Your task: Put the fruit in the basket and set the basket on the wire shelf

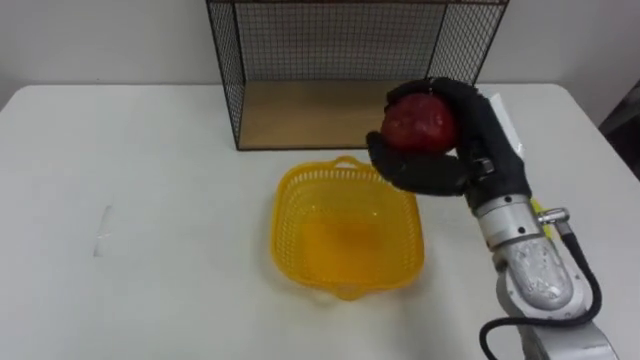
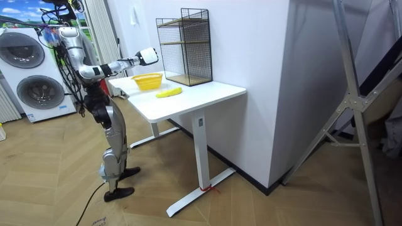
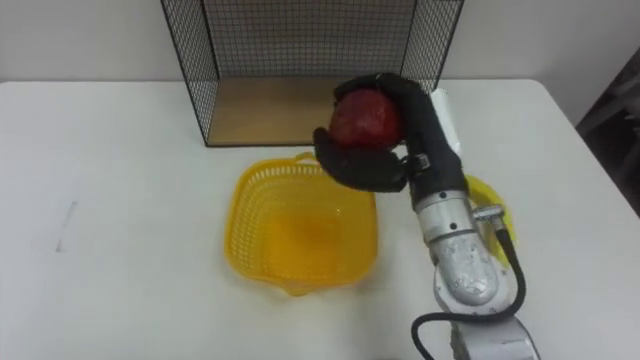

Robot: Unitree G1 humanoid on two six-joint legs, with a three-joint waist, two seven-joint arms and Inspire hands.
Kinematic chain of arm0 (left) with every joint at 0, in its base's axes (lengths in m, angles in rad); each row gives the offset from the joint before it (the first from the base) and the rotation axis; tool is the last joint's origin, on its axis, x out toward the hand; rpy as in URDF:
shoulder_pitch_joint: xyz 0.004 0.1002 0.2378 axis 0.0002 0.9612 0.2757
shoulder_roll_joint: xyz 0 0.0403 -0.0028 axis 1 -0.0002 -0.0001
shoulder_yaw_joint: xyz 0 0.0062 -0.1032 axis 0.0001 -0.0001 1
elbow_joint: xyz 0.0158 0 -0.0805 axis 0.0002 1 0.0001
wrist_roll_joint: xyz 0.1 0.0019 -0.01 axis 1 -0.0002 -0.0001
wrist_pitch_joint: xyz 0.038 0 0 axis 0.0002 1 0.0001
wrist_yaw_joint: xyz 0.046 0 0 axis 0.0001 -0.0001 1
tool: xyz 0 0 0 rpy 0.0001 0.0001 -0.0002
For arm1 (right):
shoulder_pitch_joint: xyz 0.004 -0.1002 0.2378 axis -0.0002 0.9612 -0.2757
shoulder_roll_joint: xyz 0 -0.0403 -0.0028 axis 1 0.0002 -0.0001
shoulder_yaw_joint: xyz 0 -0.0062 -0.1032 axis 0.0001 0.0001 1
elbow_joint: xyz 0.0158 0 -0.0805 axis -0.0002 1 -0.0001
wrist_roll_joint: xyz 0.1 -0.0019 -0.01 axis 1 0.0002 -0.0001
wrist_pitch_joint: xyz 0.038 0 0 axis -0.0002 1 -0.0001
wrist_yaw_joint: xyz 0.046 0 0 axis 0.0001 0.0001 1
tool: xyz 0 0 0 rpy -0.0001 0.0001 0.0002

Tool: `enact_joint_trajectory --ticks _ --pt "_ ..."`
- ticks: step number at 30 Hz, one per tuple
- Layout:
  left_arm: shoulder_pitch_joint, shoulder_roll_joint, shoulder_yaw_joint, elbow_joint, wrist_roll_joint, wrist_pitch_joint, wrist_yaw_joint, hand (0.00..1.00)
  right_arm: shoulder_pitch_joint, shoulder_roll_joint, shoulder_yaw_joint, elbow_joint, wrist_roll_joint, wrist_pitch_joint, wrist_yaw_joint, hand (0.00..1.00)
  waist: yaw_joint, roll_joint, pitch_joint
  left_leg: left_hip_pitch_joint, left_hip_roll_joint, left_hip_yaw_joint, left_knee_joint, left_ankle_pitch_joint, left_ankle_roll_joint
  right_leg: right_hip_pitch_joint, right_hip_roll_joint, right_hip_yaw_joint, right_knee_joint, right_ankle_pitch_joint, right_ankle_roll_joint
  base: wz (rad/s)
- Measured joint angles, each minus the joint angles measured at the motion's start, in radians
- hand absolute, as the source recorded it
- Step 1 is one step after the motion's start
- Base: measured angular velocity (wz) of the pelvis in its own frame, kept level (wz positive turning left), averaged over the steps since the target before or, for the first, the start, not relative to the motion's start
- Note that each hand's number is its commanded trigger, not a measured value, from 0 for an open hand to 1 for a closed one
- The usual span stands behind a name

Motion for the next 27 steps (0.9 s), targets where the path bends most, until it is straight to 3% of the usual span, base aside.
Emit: enact_joint_trajectory --ticks 6,7,8,9,17,27 --pt "-0.018 0.006 -0.005 0.0 0.0 0.006 -0.022 0.0 0.019 -0.011 0.08 0.003 -0.044 0.017 0.092 1.0 0.035 -0.001 0.0009 -0.006 0.0 -0.005 0.0 0.001 0.001 -0.004 0.0 -0.007 -0.002 0.004 0.001 0.01" --pt "-0.021 0.009 -0.011 0.0 0.0 0.006 -0.029 0.0 0.022 -0.019 0.098 0.004 -0.047 0.02 0.111 0.73 0.037 -0.002 0.0011 -0.007 0.0 -0.005 0.0 0.001 0.001 -0.005 0.0 -0.01 -0.002 0.004 0.001 0.06" --pt "-0.022 0.012 -0.011 -0.004 0.0 0.006 -0.038 0.0 0.025 -0.026 0.113 0.006 -0.053 0.021 0.13 0.28 0.038 -0.002 0.0011 -0.01 -0.001 -0.009 0.001 0.001 0.001 -0.007 0.0 -0.013 -0.002 0.004 0.001 0.06" --pt "-0.023 0.013 -0.012 -0.004 0.0 0.006 -0.042 0.0 0.025 -0.028 0.12 0.009 -0.059 0.021 0.139 0.0 0.038 -0.003 0.001 -0.012 -0.001 -0.01 0.001 0.001 0.001 -0.008 0.0 -0.015 -0.002 0.004 0.001 0.06" --pt "-0.038 0.021 -0.019 -0.002 0.0 0.006 -0.082 0.0 0.043 -0.031 0.129 0.039 -0.078 0.044 0.225 0.0 0.06 -0.009 0.0029 -0.027 -0.002 -0.015 0.005 0.001 0.001 -0.018 0.0 -0.026 -0.002 0.004 0.001 0.01" --pt "-0.042 0.021 -0.038 0.001 0.0 0.006 -0.085 0.0 0.044 -0.033 0.128 0.039 -0.078 0.044 0.227 0.0 0.06 0.003 0.0075 -0.032 -0.002 -0.017 0.008 0.001 0.001 -0.021 0.001 -0.026 -0.002 0.004 0.001 0.0"
